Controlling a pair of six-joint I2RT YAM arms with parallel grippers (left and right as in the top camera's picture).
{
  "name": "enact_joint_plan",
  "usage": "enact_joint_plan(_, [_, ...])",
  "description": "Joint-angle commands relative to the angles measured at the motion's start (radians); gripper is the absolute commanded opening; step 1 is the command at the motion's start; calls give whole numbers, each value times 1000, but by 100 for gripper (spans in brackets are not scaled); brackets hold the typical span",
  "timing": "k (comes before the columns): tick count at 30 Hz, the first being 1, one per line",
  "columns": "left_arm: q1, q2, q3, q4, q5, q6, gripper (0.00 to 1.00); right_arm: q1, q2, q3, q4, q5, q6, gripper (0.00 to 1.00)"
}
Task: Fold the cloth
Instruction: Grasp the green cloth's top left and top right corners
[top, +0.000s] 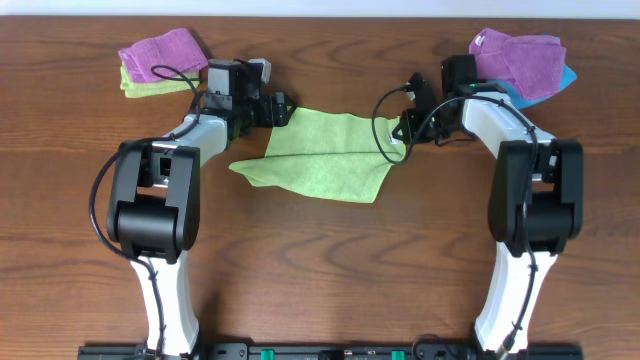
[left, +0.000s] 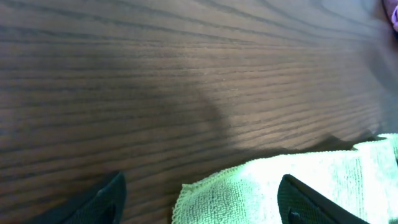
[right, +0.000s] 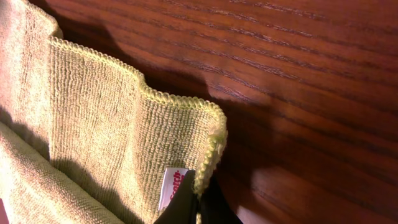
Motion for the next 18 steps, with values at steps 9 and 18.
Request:
enact_joint_plan(9, [0,38,8,-96,43,9,61,6,20,-8,-6,-3,-1,2])
enact_joint_plan(18, [-1,51,8,-93,40,26,35,7,20,-8,-6,-4,0,2])
